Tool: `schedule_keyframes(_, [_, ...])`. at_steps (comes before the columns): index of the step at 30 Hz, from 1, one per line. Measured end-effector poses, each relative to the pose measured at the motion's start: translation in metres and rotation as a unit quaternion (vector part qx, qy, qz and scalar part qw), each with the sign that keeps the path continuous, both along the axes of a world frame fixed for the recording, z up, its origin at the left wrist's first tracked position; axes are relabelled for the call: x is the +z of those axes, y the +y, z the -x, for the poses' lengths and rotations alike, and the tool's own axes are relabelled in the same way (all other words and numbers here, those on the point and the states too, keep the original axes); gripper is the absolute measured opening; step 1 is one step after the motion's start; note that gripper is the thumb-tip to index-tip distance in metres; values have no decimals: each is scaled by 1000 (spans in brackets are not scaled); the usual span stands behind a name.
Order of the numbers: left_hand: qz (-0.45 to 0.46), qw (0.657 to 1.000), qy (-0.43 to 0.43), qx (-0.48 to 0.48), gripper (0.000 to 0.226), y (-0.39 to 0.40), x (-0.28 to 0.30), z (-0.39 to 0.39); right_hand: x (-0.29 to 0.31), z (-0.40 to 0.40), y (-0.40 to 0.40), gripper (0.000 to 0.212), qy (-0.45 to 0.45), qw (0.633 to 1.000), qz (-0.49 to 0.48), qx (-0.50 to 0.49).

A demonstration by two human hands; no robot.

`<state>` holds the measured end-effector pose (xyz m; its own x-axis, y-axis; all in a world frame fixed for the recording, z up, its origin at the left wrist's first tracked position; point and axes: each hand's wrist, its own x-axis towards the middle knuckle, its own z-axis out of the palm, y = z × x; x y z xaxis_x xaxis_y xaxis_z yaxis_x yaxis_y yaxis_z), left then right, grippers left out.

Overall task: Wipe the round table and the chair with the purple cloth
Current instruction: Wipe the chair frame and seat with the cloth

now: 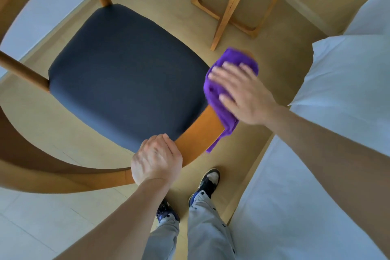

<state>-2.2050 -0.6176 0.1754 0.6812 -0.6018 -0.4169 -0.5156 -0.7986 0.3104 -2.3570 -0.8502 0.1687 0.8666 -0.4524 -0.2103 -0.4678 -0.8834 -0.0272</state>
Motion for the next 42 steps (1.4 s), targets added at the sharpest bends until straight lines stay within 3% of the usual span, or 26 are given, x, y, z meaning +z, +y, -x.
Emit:
schedule_keyframes(4, [-3,1000,-2,1,41,1,0,0,-3,-36,17,54,-56,971,12,-230])
schedule_keyframes(7, [-4,1000,-1,4,41,1,1,1,0,-44,67,53,-69,960,18,-269])
schedule_keyframes(9, [-9,1000,1,2,40,0,2,1,-1,-41,109,53,-74,966,13,-247])
schedule_keyframes(12, [-20,1000,6,-4,39,-1,5,0,-2,-30,145,55,-41,992,-10,-118])
schedule_keyframes(16, [-1,1000,-3,3,40,-1,4,0,-2,-5,83,57,1,997,-10,80])
schedule_keyframes(21, [2,1000,-14,-3,44,-2,1,2,-6,-16,26,46,-81,991,7,-107])
schedule_keyframes(27, [7,1000,-27,-8,45,0,0,3,-11,-30,95,49,-151,948,3,-281])
schedule_keyframes(32, [26,999,-32,-20,39,1,-2,2,-10,-37,164,46,-117,969,-14,-219])
schedule_keyframes(39, [22,997,-32,-60,40,16,0,-15,-6,-27,147,45,-93,985,-22,-147])
schedule_keyframes(42, [-42,990,-70,-116,42,46,7,-62,-5,-22,131,41,-92,991,-15,-93])
